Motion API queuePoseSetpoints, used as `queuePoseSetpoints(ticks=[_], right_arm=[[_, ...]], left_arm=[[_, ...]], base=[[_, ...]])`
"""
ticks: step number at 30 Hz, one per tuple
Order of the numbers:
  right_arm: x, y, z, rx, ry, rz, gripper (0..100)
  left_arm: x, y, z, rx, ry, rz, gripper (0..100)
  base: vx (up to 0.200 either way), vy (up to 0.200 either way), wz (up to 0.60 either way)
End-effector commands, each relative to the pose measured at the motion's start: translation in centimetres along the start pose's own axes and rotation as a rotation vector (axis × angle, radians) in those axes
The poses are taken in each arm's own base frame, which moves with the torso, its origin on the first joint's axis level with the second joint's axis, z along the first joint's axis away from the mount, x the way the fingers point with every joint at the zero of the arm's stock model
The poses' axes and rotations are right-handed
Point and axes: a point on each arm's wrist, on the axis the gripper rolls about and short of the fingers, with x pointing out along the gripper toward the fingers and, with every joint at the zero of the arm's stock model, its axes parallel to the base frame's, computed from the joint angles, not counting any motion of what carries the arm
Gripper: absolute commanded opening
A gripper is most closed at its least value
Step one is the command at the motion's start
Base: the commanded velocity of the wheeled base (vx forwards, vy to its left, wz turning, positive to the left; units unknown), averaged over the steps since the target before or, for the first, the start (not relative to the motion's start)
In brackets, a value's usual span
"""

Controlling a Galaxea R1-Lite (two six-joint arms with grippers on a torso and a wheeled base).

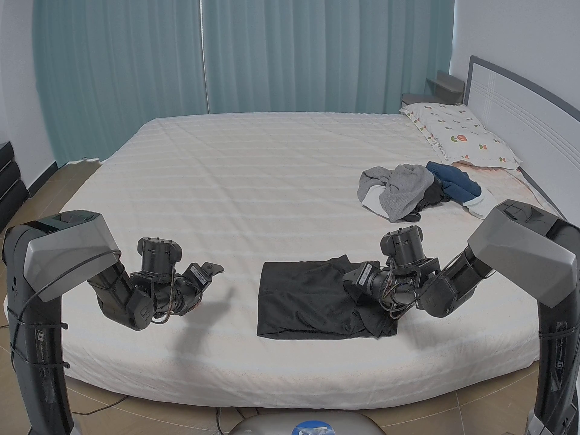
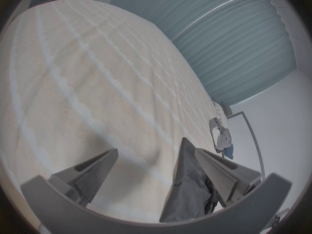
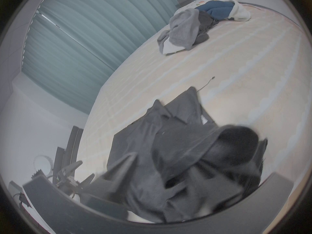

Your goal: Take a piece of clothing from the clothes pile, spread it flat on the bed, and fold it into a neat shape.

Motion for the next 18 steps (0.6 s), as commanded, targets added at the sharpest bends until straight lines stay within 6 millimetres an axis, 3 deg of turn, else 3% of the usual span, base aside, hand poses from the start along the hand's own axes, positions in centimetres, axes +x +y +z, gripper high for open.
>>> queuePoseSetpoints(ticks=[1,10,18], right_arm=[[0.6,-1.0,1.3,0.014,-0.033,-0.021,0],[0.7,-3.8,5.0,0.085,-0.093,-0.037,0],[1.2,-5.1,5.5,0.148,-0.046,0.004,0]], left_arm=[[0.1,0.1,0.0,-0.001,0.001,0.002,100],[0.1,0.1,0.0,0.001,0.001,0.002,100],[0.1,0.1,0.0,0.001,0.001,0.002,100]], base=[[0.000,0.000,0.00],[0.000,0.000,0.00],[0.000,0.000,0.00]])
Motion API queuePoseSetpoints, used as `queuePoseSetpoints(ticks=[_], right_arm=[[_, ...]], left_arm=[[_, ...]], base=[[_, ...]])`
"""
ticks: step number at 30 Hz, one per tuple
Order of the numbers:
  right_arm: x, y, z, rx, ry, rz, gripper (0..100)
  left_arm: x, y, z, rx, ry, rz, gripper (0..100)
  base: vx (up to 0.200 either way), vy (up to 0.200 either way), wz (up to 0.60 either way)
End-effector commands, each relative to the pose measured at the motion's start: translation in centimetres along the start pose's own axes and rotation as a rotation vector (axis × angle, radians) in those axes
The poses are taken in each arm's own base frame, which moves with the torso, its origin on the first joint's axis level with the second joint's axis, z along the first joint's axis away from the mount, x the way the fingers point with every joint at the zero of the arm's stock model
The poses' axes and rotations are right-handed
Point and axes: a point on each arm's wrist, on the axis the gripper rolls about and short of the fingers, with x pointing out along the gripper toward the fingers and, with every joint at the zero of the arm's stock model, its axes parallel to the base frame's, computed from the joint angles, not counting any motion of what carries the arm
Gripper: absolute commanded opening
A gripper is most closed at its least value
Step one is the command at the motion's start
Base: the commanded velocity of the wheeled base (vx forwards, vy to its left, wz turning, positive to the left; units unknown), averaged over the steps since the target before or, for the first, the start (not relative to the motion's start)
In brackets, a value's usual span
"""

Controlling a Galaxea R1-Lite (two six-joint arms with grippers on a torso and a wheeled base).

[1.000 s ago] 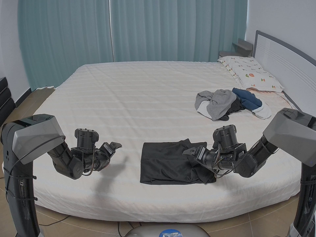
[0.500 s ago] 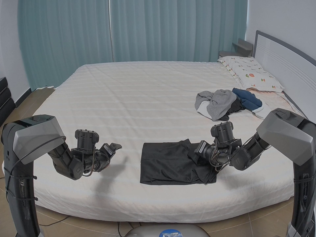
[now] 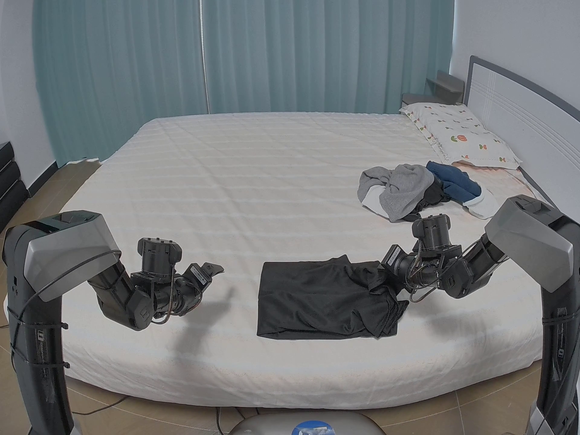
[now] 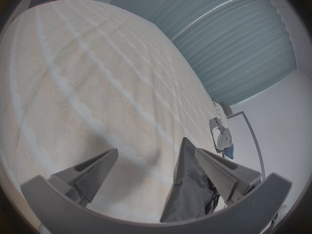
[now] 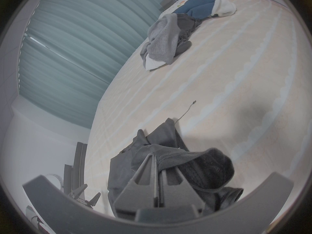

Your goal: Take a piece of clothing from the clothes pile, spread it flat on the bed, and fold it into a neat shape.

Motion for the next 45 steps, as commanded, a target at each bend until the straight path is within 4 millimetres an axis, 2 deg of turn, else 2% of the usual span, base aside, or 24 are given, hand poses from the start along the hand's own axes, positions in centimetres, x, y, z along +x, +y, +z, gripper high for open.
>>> queuePoseSetpoints(ticks=[1,6,10,11,16,21,22,27,30,32,33,45], right_arm=[[0.5,-1.0,0.5,0.021,-0.005,-0.015,0],[0.9,-1.6,1.7,0.085,-0.036,-0.015,0],[1.0,-2.2,1.9,0.132,-0.015,-0.008,0],[1.0,-2.4,1.8,0.140,-0.003,-0.006,100],[0.9,-2.9,2.1,0.153,0.001,-0.011,100],[-0.5,-2.8,3.7,0.169,-0.039,0.004,100],[-1.3,-2.3,4.0,0.166,-0.041,0.016,100],[-2.4,-1.2,3.9,0.143,-0.034,0.041,100],[-3.2,-0.1,3.1,0.125,-0.007,0.056,100],[-3.2,-0.1,3.1,0.124,-0.006,0.055,100],[-2.8,0.2,1.9,0.108,0.019,0.054,100],[0.2,-0.2,0.4,0.094,0.056,0.041,100]], left_arm=[[0.1,0.0,0.0,0.000,0.001,0.000,100],[0.1,0.1,-0.1,0.000,0.002,0.002,100],[0.2,0.1,-0.1,0.000,0.002,0.003,100],[0.2,0.1,-0.1,0.000,0.002,0.003,100],[0.2,0.1,-0.1,0.000,0.002,0.003,100],[0.2,0.1,-0.1,0.000,0.002,0.003,100],[0.2,0.1,-0.1,0.000,0.002,0.003,100],[0.2,0.1,-0.1,0.000,0.002,0.003,100],[0.2,0.1,-0.1,0.000,0.002,0.003,100],[0.2,0.1,-0.1,0.000,0.002,0.003,100],[0.2,0.1,-0.1,0.000,0.002,0.003,100],[0.2,0.2,-0.1,-0.001,0.002,0.005,100]], base=[[0.000,0.000,0.00],[0.000,0.000,0.00],[0.000,0.000,0.00],[0.000,0.000,0.00],[0.000,0.000,0.00],[0.000,0.000,0.00],[0.000,0.000,0.00],[0.000,0.000,0.00],[0.000,0.000,0.00],[0.000,0.000,0.00],[0.000,0.000,0.00],[0.000,0.000,0.00]])
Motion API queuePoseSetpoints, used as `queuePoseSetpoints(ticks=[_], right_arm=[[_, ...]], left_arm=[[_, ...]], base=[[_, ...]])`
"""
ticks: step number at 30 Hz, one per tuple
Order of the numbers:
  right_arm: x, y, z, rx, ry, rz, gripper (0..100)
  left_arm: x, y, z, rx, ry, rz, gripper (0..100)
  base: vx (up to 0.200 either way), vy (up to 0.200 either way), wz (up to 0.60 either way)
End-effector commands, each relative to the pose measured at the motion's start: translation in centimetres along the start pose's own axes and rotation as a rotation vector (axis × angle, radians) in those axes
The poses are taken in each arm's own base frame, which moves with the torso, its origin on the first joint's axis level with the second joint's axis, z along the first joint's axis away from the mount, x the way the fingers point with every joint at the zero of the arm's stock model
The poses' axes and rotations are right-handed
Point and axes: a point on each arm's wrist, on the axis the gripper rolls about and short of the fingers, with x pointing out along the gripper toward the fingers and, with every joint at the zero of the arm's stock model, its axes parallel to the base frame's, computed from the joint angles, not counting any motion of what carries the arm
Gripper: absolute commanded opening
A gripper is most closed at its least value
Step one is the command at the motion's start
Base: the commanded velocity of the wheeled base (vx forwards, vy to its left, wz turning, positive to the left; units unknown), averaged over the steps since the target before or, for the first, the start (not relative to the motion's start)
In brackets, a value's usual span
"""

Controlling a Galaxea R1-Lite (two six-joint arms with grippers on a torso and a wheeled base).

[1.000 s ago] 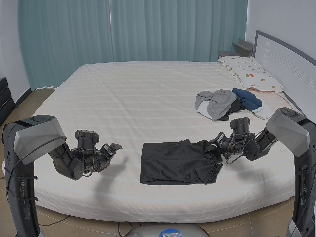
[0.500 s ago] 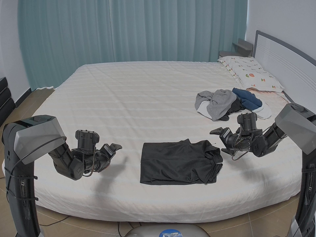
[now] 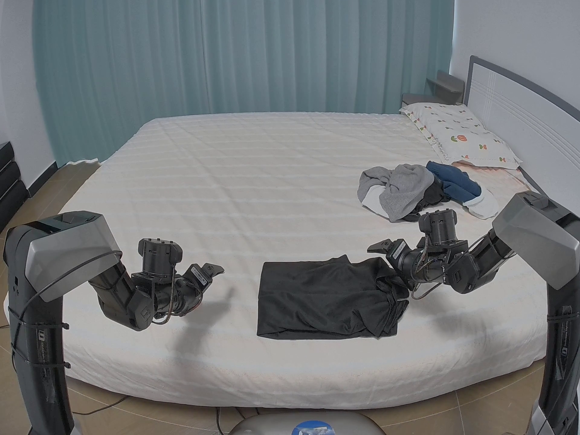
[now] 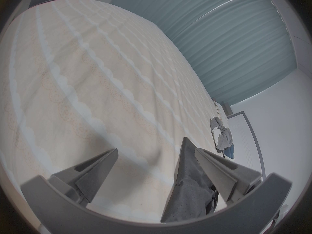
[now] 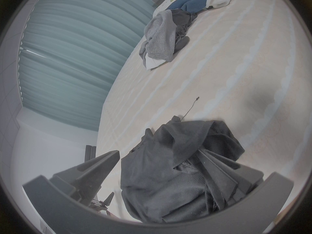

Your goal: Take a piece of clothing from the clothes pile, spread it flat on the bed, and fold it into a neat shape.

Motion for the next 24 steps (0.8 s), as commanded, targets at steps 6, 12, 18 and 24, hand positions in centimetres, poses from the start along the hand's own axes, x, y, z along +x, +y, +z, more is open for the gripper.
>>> queuePoseSetpoints(ticks=[6,12,18,24], right_arm=[[2.4,-0.6,0.2,-0.020,-0.030,-0.012,0],[2.6,-1.0,1.8,-0.025,-0.109,-0.038,0],[2.8,-2.3,3.4,0.000,-0.140,-0.054,0],[3.2,-3.5,3.1,0.009,-0.119,-0.075,0]], left_arm=[[0.1,0.1,0.0,0.001,0.001,0.003,100],[0.1,0.1,0.0,0.001,0.001,0.001,100],[0.1,0.1,0.0,0.001,0.000,0.002,100],[0.1,0.1,0.0,0.001,0.001,0.001,100]], base=[[0.000,0.000,0.00],[0.000,0.000,0.00],[0.000,0.000,0.00],[0.000,0.000,0.00]])
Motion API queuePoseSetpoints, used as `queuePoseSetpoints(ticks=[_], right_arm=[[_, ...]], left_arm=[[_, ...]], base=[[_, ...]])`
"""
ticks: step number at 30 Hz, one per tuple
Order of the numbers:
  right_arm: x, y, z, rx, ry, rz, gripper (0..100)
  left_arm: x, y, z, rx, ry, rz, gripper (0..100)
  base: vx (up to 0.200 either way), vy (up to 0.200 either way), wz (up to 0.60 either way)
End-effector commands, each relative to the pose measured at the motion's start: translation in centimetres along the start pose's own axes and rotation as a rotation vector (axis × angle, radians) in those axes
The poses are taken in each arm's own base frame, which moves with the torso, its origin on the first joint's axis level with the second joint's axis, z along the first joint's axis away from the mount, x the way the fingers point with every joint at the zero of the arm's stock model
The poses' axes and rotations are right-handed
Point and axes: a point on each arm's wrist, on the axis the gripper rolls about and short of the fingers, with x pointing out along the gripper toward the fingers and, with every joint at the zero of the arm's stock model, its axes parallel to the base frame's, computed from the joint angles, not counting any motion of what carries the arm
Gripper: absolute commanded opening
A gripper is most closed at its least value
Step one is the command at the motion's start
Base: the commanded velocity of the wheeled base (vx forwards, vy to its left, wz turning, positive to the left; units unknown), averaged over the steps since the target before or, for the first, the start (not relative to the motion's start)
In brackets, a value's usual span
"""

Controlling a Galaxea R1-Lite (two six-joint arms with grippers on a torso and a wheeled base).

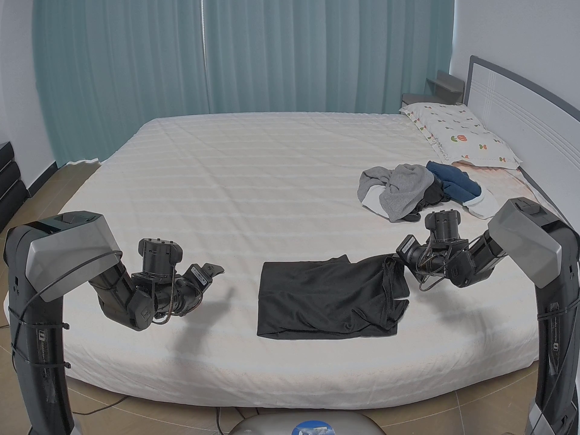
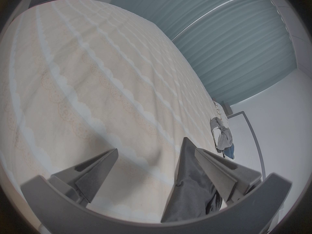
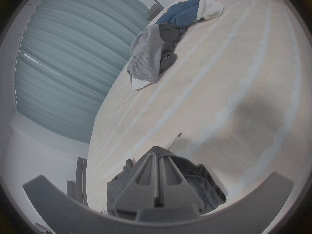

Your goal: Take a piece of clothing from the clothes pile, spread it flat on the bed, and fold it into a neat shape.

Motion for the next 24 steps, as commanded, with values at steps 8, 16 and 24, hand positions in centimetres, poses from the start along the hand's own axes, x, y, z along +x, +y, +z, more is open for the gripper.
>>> queuePoseSetpoints(ticks=[8,16,24], right_arm=[[0.1,-0.9,0.1,0.006,-0.001,-0.010,100],[-6.1,1.0,1.6,-0.053,0.009,0.123,100],[-10.8,1.9,-2.0,-0.143,0.142,0.167,100]], left_arm=[[0.0,0.0,0.0,0.000,0.000,0.001,100],[0.0,0.0,0.0,-0.002,0.000,-0.001,100],[0.0,0.0,0.0,-0.002,0.001,0.000,100]], base=[[0.000,0.000,0.00],[0.000,0.000,0.00],[0.000,0.000,0.00]])
